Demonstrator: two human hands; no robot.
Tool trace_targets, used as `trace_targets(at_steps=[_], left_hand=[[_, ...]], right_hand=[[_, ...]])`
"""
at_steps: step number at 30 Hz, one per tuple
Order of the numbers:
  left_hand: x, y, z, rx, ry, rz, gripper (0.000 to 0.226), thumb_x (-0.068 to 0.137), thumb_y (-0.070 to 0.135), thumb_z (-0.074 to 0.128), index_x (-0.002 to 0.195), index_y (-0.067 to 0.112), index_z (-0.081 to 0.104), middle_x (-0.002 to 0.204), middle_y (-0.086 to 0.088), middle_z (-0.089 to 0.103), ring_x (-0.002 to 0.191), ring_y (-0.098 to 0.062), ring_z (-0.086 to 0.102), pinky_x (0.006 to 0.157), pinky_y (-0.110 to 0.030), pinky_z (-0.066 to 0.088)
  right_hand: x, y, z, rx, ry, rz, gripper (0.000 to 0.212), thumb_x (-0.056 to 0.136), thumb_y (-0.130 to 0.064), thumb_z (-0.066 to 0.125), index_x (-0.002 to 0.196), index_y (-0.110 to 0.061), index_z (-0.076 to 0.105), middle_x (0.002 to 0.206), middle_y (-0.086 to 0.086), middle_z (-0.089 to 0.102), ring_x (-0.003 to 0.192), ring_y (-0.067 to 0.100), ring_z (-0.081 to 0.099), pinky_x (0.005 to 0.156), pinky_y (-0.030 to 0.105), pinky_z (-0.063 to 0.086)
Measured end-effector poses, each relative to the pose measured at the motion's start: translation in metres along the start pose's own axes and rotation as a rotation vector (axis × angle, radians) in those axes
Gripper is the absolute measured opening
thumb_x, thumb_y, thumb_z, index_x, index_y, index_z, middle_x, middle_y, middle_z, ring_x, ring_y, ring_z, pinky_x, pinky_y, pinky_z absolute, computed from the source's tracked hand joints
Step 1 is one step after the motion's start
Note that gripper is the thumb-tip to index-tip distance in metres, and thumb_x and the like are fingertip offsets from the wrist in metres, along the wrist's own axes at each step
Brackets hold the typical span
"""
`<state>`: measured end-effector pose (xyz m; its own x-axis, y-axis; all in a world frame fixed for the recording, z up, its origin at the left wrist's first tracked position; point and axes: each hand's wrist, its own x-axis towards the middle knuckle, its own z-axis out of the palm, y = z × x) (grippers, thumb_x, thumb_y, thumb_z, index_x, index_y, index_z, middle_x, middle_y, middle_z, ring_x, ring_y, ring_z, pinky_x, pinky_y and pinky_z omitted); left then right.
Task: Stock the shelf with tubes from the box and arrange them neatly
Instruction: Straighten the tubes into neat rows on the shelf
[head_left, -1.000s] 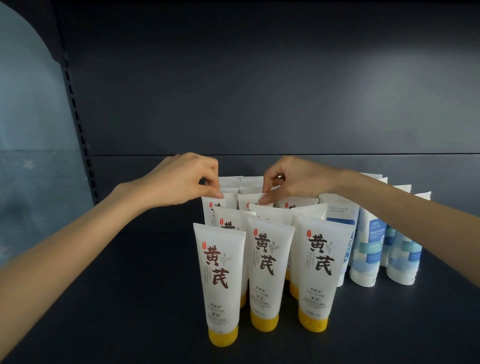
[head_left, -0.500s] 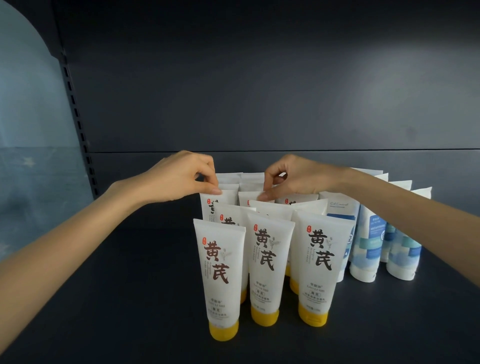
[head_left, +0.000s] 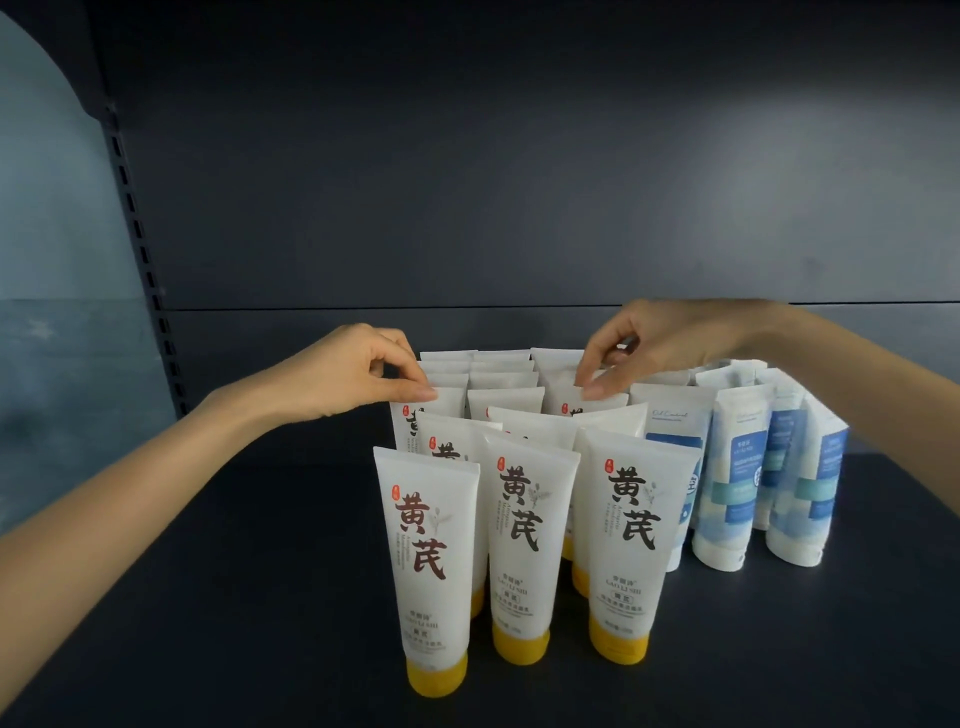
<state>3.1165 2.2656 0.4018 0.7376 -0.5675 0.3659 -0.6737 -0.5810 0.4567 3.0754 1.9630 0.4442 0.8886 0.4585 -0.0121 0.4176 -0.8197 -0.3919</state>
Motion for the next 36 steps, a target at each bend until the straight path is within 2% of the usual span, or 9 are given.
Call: trace_targets(at_steps=[2,4,9,17,22,27,32,34,36], left_hand=[[0.001,0.0,0.002,-0.009,-0.002,0.003,0.025,0.065,0.05,0.066,0.079,0.031,0.075,0.088,0.009,0.062,0.051,-0.001,0.041,0.054,-0.014,0.039],[0.002,0.001,0.004,-0.038,0.012,0.008,0.025,0.064,0.049,0.067,0.077,0.03,0.075,0.086,0.008,0.063,0.052,-0.002,0.04,0.053,-0.015,0.038],[0.006,0.001,0.006,-0.081,0.019,0.025,0.022,0.066,0.044,0.068,0.075,0.025,0.076,0.083,0.005,0.061,0.056,-0.002,0.044,0.055,-0.012,0.038],[0.004,-0.005,0.008,-0.104,0.053,0.04,0.02,0.067,0.043,0.068,0.074,0.027,0.076,0.079,0.005,0.06,0.056,-0.003,0.045,0.055,-0.013,0.038],[0.006,-0.002,0.004,-0.096,-0.012,0.015,0.024,0.059,0.058,0.065,0.07,0.039,0.075,0.083,0.012,0.063,0.057,-0.004,0.044,0.054,-0.015,0.04],[0.008,0.002,0.0,-0.065,-0.052,0.038,0.034,0.057,0.06,0.065,0.075,0.034,0.076,0.083,0.012,0.065,0.055,-0.003,0.045,0.053,-0.015,0.039],[0.01,0.007,0.0,-0.064,-0.056,0.031,0.04,0.056,0.061,0.064,0.078,0.031,0.077,0.081,0.015,0.064,0.055,-0.003,0.044,0.053,-0.017,0.038],[0.011,0.012,0.001,-0.061,-0.054,0.042,0.04,0.056,0.063,0.064,0.078,0.032,0.076,0.082,0.014,0.064,0.054,-0.004,0.042,0.052,-0.017,0.038],[0.013,0.017,0.002,-0.051,-0.046,0.063,0.041,0.057,0.063,0.063,0.079,0.032,0.076,0.082,0.01,0.064,0.053,-0.002,0.043,0.052,-0.016,0.038]], right_hand=[[-0.002,0.001,0.002,0.026,-0.013,0.002,0.018,0.076,-0.045,0.071,0.085,-0.03,0.076,0.079,-0.015,0.068,0.074,-0.006,0.056,0.069,0.004,0.039],[0.0,0.004,0.003,0.019,0.014,-0.018,0.009,0.08,-0.036,0.072,0.081,-0.028,0.076,0.073,-0.022,0.067,0.07,-0.01,0.055,0.064,-0.001,0.037],[0.008,0.007,0.01,0.0,0.132,-0.063,0.007,0.078,-0.032,0.075,0.074,-0.027,0.076,0.078,0.0,0.068,0.063,-0.001,0.047,0.06,0.006,0.038],[0.012,0.015,0.01,0.002,0.196,-0.087,0.006,0.077,-0.026,0.077,0.072,-0.025,0.074,0.058,-0.019,0.058,0.055,-0.006,0.047,0.056,0.002,0.035],[0.009,0.015,0.006,0.049,0.097,-0.03,0.009,0.075,-0.037,0.076,0.069,-0.031,0.074,0.071,-0.012,0.063,0.065,-0.005,0.05,0.062,0.003,0.039],[0.009,0.011,0.006,0.053,0.037,-0.025,0.014,0.068,-0.051,0.071,0.071,-0.038,0.073,0.076,-0.015,0.068,0.07,-0.006,0.056,0.065,0.002,0.04],[0.013,0.011,0.006,0.057,0.09,-0.094,0.029,0.064,-0.058,0.07,0.081,-0.035,0.074,0.086,0.018,0.058,0.07,0.01,0.046,0.07,0.022,0.039],[0.013,0.006,0.006,0.062,0.088,-0.114,0.029,0.066,-0.057,0.071,0.083,-0.034,0.074,0.076,0.017,0.05,0.066,0.011,0.043,0.065,0.017,0.037],[0.014,0.002,0.006,0.076,0.1,-0.124,0.026,0.069,-0.053,0.071,0.083,-0.032,0.075,0.063,0.003,0.044,0.058,0.004,0.04,0.059,0.007,0.037]])
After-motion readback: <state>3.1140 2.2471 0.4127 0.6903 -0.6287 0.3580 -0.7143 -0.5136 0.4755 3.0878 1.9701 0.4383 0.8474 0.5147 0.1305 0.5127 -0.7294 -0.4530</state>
